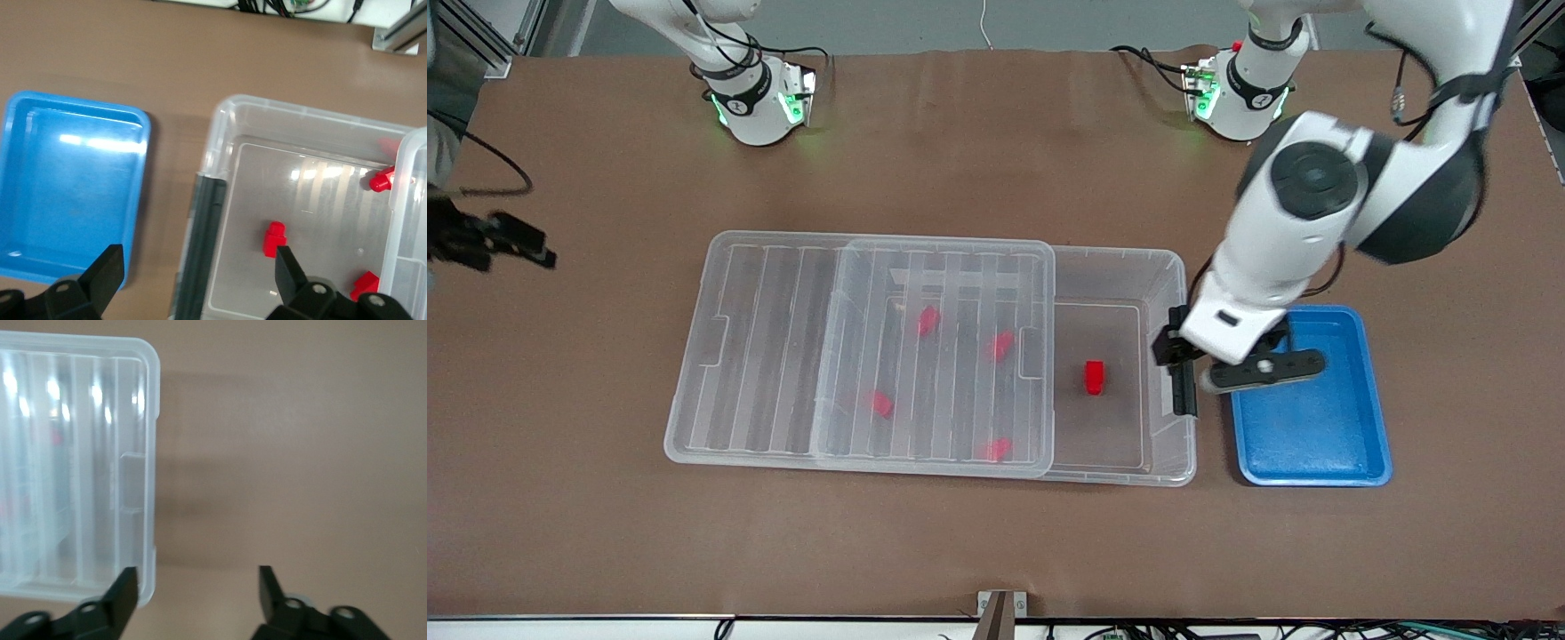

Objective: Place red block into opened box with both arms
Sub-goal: 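Lower the red block into the box and open the left gripper, then withdraw the open left gripper up and away from the box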

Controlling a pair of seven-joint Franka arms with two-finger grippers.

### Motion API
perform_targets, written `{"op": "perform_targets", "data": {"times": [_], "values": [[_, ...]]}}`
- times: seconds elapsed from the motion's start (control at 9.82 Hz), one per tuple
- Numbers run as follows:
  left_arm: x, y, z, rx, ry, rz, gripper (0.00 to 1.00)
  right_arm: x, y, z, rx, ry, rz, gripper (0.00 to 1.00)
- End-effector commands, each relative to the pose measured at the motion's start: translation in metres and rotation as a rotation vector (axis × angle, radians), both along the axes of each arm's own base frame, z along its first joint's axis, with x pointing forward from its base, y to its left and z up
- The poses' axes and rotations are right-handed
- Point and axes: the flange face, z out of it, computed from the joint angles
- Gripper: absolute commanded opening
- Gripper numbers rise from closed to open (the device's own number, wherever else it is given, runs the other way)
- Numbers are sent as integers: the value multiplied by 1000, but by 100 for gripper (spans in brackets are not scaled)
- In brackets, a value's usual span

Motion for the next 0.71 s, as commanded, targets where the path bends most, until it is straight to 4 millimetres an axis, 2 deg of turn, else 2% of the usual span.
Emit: {"op": "perform_targets", "data": {"times": [0.0, 0.1, 0.2, 0.31, 0.51, 0.61], "values": [[5, 45, 36, -2, 88, 11, 100, 14, 13, -90, 10, 10, 50, 3], [3, 59, 48, 11, 117, 16, 100, 5, 18, -129, 8, 8, 55, 2], [-5, 69, 70, 31, 116, 13, 100, -9, 19, -169, 4, -11, 65, 2], [-9, 86, 85, 45, 111, -4, 100, -19, 26, -193, 7, -1, 74, 2], [-25, 110, 118, 59, 97, -92, 100, -21, 51, -196, 15, 15, 109, 3], [-31, 121, 124, 47, 121, -90, 100, -21, 61, -195, 21, 13, 120, 3]]}}
